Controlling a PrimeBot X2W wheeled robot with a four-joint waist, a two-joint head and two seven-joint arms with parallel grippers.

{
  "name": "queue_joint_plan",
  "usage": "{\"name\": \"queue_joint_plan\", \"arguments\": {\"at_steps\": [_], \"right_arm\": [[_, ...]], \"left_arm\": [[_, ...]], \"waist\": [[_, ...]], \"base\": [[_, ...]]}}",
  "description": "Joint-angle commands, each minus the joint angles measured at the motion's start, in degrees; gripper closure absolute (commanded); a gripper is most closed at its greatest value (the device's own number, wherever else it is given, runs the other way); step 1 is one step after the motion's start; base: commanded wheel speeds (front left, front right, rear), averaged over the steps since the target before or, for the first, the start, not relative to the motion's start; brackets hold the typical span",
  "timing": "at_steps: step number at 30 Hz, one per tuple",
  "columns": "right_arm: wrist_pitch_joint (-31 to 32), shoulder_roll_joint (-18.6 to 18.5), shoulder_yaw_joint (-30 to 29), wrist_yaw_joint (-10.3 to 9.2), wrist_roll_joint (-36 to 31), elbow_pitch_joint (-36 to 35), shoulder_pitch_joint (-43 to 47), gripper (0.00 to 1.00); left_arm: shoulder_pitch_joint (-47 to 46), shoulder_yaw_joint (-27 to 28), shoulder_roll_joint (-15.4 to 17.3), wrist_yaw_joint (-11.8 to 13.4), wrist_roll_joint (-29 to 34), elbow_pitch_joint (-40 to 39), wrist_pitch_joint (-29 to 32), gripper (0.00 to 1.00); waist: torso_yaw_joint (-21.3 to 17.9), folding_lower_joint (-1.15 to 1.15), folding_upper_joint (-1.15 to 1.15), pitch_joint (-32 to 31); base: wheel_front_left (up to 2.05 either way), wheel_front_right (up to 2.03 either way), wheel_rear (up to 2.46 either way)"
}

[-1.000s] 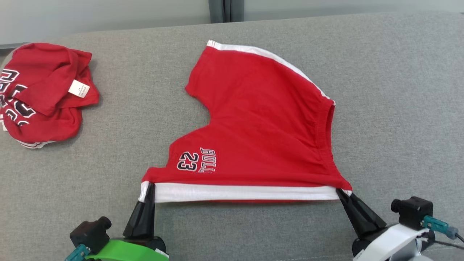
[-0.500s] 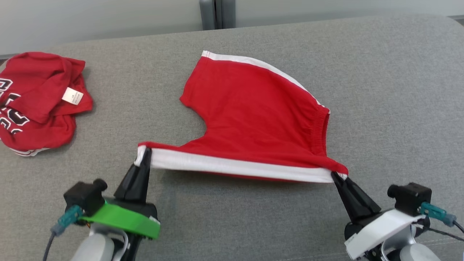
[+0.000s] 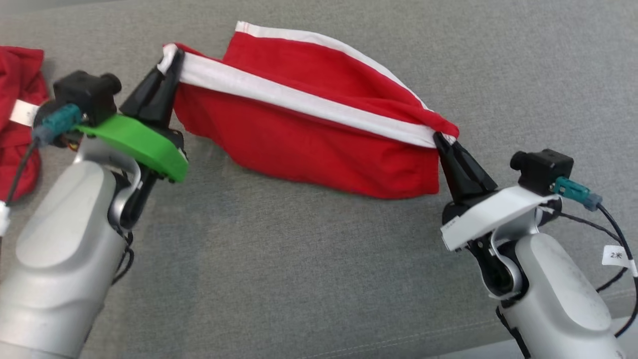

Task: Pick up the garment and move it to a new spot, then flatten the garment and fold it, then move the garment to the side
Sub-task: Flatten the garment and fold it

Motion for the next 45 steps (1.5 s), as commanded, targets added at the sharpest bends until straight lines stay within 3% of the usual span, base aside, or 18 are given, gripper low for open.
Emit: {"name": "queue_joint_plan", "arguments": {"at_steps": [1, 8, 15, 16, 17, 18, 24, 36, 45], "right_arm": [[-0.72, 0.89, -0.07, -0.09, 0.25, 1.23, -1.69, 1.0], [-4.91, 4.64, 0.68, -0.09, -0.53, 7.59, -8.85, 1.0], [-7.24, 6.15, 1.52, -0.09, -0.74, 12.6, -15.06, 1.0], [-7.44, 6.23, 1.96, -0.09, -0.44, 13.12, -15.58, 0.84], [-7.75, 6.34, 2.76, -0.09, 0.22, 13.36, -16.22, 0.0], [-7.87, 6.39, 3.09, -0.09, 0.55, 13.63, -16.49, 0.0], [-9.82, 6.16, 3.99, -0.08, -0.53, 12.62, -14.97, 0.0], [-10.47, 5.08, -1.05, -0.07, -7.18, -4.4, 1.91, 0.0], [-10.44, 6.13, -1.57, -0.07, -10.9, -12.54, 9.85, 0.0]], "left_arm": [[-2.93, -0.66, 1.03, 0.18, -0.52, 1.78, 0.19, 1.0], [-14.65, -7.21, 2.09, 0.18, -1.66, 11.34, -0.02, 1.0], [-21.94, -11.32, 2.75, 0.19, -3.69, 20.41, -1.39, 1.0], [-22.42, -11.74, 2.88, 0.19, -4.01, 21.49, -1.69, 0.88], [-22.97, -12.33, 3.07, 0.18, -4.19, 22.8, -1.92, 0.18], [-23.2, -12.63, 3.13, 0.18, -4.35, 23.52, -2.28, 0.0], [-23.8, -13.88, 2.5, 0.18, -7.57, 25.6, -5.23, 0.0], [-20.99, -16.8, 8.78, 0.18, -13.72, 20.41, -6.14, 0.0], [-19.55, -26.19, 14.24, 0.17, -18.38, 16.71, 1.54, 0.0]], "waist": [[-4.37, 0.0, 0.0, 4.79], [-7.38, 0.0, 0.0, 9.38], [-9.65, 0.0, 0.0, 11.57], [-9.77, 0.0, 0.0, 11.62], [-9.86, 0.0, 0.0, 11.62], [-9.9, 0.0, 0.0, 11.56], [-8.44, 0.0, 0.0, 9.48], [-7.52, 0.0, 0.0, 5.57], [-9.53, 0.0, 0.0, 6.69]], "base": [[0.0, 0.0, 0.0], [0.0, 0.0, 0.0], [0.0, 0.0, 0.0], [0.0, 0.0, 0.0], [0.0, 0.0, 0.0], [0.0, 0.0, 0.0], [0.0, 0.0, 0.0], [0.0, 0.0, 0.0], [0.0, 0.0, 0.0]]}}
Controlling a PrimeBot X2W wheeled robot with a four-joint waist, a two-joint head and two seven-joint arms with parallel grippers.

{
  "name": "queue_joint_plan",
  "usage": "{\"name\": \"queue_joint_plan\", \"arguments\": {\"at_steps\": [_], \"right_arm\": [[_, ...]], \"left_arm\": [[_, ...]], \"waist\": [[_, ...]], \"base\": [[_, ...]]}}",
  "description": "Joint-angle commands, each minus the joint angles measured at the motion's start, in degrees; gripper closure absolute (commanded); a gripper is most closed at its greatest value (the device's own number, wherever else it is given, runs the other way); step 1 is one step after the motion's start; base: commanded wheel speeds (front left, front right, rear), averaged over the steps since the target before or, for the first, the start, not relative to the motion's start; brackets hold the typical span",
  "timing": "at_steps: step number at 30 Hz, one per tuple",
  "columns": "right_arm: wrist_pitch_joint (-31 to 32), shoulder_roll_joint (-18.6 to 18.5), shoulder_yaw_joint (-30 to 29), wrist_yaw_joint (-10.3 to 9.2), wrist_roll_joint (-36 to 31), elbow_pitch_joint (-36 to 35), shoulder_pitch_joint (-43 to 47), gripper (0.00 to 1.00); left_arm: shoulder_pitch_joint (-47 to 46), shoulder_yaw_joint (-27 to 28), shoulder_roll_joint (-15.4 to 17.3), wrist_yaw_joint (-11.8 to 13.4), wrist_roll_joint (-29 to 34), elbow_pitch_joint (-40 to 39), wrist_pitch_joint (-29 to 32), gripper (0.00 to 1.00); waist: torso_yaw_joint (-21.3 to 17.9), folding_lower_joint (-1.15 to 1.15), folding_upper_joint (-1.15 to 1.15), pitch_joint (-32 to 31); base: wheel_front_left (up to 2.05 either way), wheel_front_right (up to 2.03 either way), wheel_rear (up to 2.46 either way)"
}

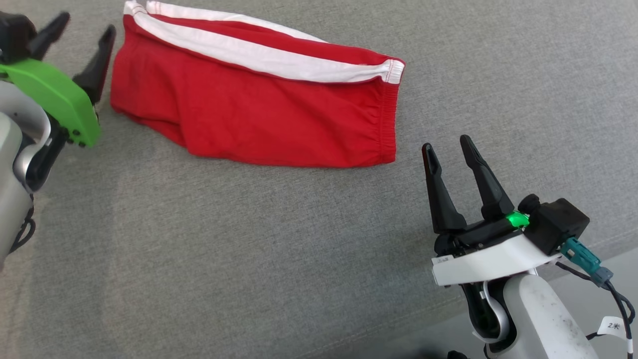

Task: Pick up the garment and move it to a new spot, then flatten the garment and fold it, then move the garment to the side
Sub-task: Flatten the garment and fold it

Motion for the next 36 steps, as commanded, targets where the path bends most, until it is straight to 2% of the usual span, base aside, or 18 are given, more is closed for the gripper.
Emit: {"name": "queue_joint_plan", "arguments": {"at_steps": [1, 11, 19, 20, 21, 22, 26, 36], "right_arm": [[-0.16, 0.21, 0.07, -0.04, -0.35, -0.45, 0.57, 0.0], [-0.17, 0.58, 0.3, -0.04, -0.98, 0.14, -0.61, 0.0], [-0.17, 0.66, 0.26, -0.04, -1.2, 0.72, -1.48, 0.0], [-0.17, 0.67, 0.21, -0.04, -1.22, 0.71, -1.49, 0.0], [-0.17, 0.67, 0.12, -0.04, -1.24, 0.73, -1.39, 0.0], [-0.17, 0.67, 0.03, -0.04, -1.24, 0.84, -1.26, 0.0], [-0.17, 0.67, -0.06, -0.04, -1.35, 1.23, -1.18, 0.0], [-0.17, 0.66, -1.04, -0.04, -1.17, 2.71, 0.79, 0.0]], "left_arm": [[0.92, -1.12, 1.29, 0.18, -1.25, -0.42, 1.49, 0.0], [2.95, -7.5, 3.35, 0.18, -9.22, -1.41, 9.03, 0.0], [4.49, -9.33, 1.04, 0.14, -15.62, -2.67, 11.31, 0.0], [4.46, -9.62, 0.93, 0.12, -16.16, -3.29, 11.68, 0.27], [4.32, -10.3, 0.96, 0.12, -16.46, -3.88, 12.32, 0.86], [4.13, -10.84, 1.07, 0.12, -16.52, -4.15, 12.72, 1.0], [3.67, -11.44, 1.28, 0.16, -17.87, -4.07, 11.98, 1.0], [6.34, -10.02, 1.7, 0.16, -21.97, -5.02, 4.9, 1.0]], "waist": [[-0.88, 0.0, 0.0, 0.64], [-2.09, 0.0, 0.0, 1.54], [-2.17, 0.0, 0.0, 1.62], [-2.1, 0.0, 0.0, 1.59], [-1.97, 0.0, 0.0, 1.52], [-1.85, 0.0, 0.0, 1.46], [-1.25, 0.0, 0.0, 0.69], [1.18, 0.0, 0.0, -3.99]], "base": [[0.0, 0.0, 0.0], [0.0, 0.0, 0.0], [0.0, 0.0, 0.0], [0.0, 0.0, 0.0], [0.0, 0.0, 0.0], [0.0, 0.0, 0.0], [0.0, 0.0, 0.0], [0.0, 0.0, 0.0]]}}
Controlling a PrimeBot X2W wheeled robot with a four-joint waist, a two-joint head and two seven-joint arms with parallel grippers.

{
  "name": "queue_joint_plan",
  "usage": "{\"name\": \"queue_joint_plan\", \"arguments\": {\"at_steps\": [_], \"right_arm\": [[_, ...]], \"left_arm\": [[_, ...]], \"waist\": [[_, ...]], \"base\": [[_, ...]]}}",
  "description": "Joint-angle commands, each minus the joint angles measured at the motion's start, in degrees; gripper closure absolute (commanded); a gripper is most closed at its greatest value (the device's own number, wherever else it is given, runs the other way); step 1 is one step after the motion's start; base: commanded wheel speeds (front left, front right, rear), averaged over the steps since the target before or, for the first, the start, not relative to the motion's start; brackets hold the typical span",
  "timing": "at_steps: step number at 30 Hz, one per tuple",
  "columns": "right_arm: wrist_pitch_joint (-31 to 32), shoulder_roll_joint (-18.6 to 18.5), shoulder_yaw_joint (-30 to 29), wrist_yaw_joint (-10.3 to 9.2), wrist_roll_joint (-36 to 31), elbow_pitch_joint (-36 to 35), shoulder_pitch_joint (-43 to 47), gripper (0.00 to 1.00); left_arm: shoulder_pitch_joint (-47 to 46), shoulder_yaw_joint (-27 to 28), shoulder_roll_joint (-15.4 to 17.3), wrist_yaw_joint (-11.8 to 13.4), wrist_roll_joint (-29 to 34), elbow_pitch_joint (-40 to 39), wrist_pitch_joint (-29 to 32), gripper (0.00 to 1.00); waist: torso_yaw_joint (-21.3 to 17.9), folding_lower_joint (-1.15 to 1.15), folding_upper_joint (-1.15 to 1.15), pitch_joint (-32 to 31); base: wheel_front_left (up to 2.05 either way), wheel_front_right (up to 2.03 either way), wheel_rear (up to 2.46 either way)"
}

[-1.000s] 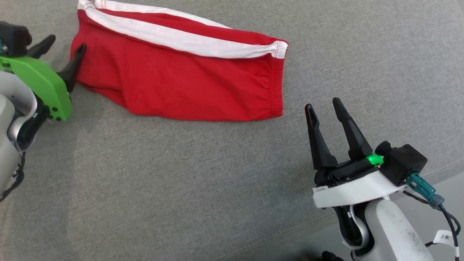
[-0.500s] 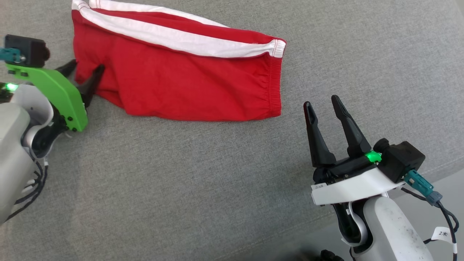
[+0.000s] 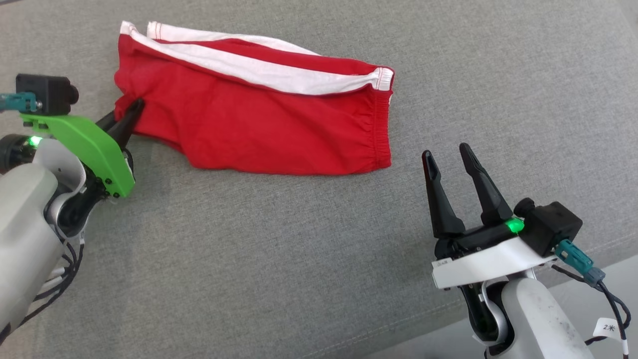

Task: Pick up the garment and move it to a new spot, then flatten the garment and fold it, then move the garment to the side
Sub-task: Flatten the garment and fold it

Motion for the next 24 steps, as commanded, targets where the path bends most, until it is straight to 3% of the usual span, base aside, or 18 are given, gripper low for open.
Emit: {"name": "queue_joint_plan", "arguments": {"at_steps": [1, 9, 21, 22, 23, 24], "right_arm": [[-0.17, -0.02, -0.35, -0.04, -0.13, 0.43, 1.2, 0.0], [0.0, -0.04, -3.17, -0.04, -0.29, 0.79, 6.12, 0.0], [1.82, -0.02, -5.84, -0.03, 0.54, -1.04, 11.29, 0.0], [1.93, -0.02, -5.84, -0.03, 0.29, -1.15, 11.26, 0.0], [2.1, -0.02, -5.74, -0.03, 0.1, -1.28, 11.13, 0.0], [2.19, -0.02, -5.65, -0.03, -0.13, -1.37, 10.87, 0.0]], "left_arm": [[1.82, 0.18, 0.13, 0.14, -0.82, -0.14, -1.32, 1.0], [8.93, -0.07, -0.49, 0.21, -2.36, -2.4, -6.85, 1.0], [19.85, 1.59, -0.3, 4.21, -4.41, -8.55, -11.78, 1.0], [20.28, 1.77, -0.54, 4.78, -3.91, -8.57, -11.95, 0.87], [20.43, 1.82, -0.71, 5.28, -2.98, -8.49, -12.22, 0.56], [20.78, 2.27, -1.13, 5.69, -2.63, -8.32, -12.39, 0.0]], "waist": [[1.49, 0.0, 0.0, -2.37], [4.19, 0.0, 0.0, -7.41], [5.97, 0.0, 0.0, -10.22], [6.04, 0.0, 0.0, -10.3], [6.1, 0.0, 0.0, -10.35], [6.21, 0.0, 0.0, -10.48]], "base": [[0.0, 0.0, 0.0], [0.0, 0.0, 0.0], [0.0, 0.0, 0.0], [0.0, 0.0, 0.0], [0.0, 0.0, 0.0], [0.0, 0.0, 0.0]]}}
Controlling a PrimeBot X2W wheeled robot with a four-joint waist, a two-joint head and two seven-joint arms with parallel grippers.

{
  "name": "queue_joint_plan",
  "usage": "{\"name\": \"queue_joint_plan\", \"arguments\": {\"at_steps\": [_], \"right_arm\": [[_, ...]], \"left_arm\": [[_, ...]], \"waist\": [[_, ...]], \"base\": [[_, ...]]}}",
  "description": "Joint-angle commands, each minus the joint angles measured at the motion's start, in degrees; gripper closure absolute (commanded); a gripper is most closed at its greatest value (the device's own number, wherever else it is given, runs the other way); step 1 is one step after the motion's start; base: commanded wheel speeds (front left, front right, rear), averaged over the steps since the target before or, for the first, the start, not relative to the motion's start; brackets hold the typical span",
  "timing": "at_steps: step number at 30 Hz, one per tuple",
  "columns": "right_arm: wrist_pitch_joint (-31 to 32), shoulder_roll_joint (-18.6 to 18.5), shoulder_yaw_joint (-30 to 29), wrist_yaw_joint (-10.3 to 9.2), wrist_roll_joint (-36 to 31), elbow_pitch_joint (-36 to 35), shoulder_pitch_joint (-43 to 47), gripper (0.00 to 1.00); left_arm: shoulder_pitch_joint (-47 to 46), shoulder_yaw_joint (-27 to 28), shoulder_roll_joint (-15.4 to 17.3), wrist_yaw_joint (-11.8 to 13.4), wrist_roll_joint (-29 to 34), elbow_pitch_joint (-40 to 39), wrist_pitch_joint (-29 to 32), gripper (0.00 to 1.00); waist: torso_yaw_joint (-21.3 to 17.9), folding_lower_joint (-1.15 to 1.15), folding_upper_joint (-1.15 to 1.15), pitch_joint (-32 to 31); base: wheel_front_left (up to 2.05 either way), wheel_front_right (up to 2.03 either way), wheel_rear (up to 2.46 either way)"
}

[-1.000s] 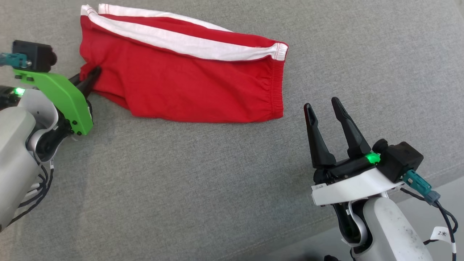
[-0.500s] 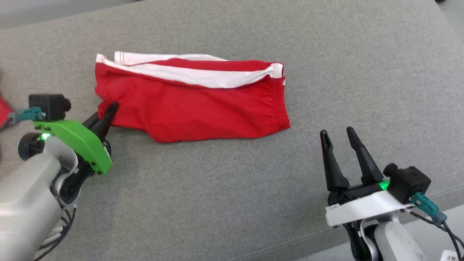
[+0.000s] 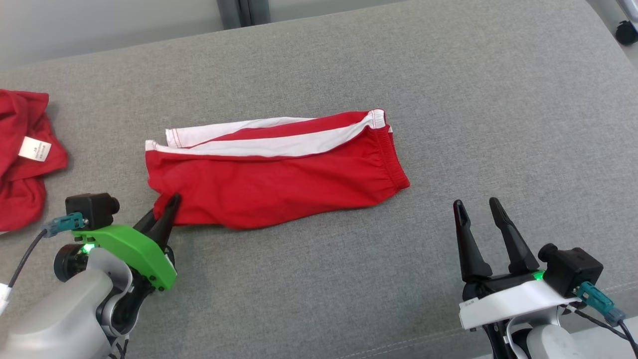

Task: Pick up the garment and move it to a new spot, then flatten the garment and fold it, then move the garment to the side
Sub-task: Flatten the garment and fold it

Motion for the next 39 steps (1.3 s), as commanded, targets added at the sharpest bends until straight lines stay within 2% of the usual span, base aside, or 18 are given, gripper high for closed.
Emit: {"name": "queue_joint_plan", "arguments": {"at_steps": [1, 3, 7, 14, 23, 31, 39], "right_arm": [[0.23, -0.02, 0.09, -0.02, -0.66, -0.37, -0.05, 0.0], [0.4, -0.03, 0.11, -0.02, -0.98, -0.6, -0.56, 0.0], [0.58, -0.02, -0.35, -0.02, -1.99, -0.94, -1.06, 0.0], [0.45, -0.03, -1.52, -0.01, -3.8, -1.24, -1.7, 0.0], [0.74, -0.25, -2.55, -0.01, -4.11, -1.25, -1.4, 0.0], [0.95, -0.51, -2.74, -0.01, -4.33, -1.49, 0.28, 0.0], [1.35, -1.08, -3.38, -0.01, -4.44, -1.79, 2.03, 0.0]], "left_arm": [[1.12, 1.45, -0.67, 0.35, -0.28, 0.15, -0.43, 0.0], [1.14, 3.58, -1.31, 0.82, 1.22, 0.29, -0.72, 0.0], [2.32, 11.54, -3.14, 1.96, 8.04, -1.12, -0.66, 0.0], [9.96, 30.95, -7.81, 3.01, 24.46, -7.47, -0.65, 0.0], [21.24, 48.86, -14.99, 1.75, 42.01, -15.9, -0.63, 0.0], [30.45, 58.52, -19.57, 0.27, 51.83, -21.25, -0.62, 0.0], [37.02, 62.75, -22.03, -1.67, 57.23, -22.94, -0.63, 0.0]], "waist": [[0.27, 0.0, 0.0, -0.33], [0.61, 0.0, 0.0, -0.78], [1.91, 0.0, 0.0, -1.78], [4.49, 0.0, 0.0, -3.5], [6.56, 0.0, 0.0, -5.42], [7.38, 0.0, 0.0, -7.17], [8.12, 0.0, 0.0, -7.81]], "base": [[0.0, 0.0, 0.0], [0.0, 0.0, 0.0], [0.0, 0.0, 0.0], [0.0, 0.0, 0.0], [0.0, 0.0, 0.0], [0.0, 0.0, 0.0], [0.0, 0.0, 0.0]]}}
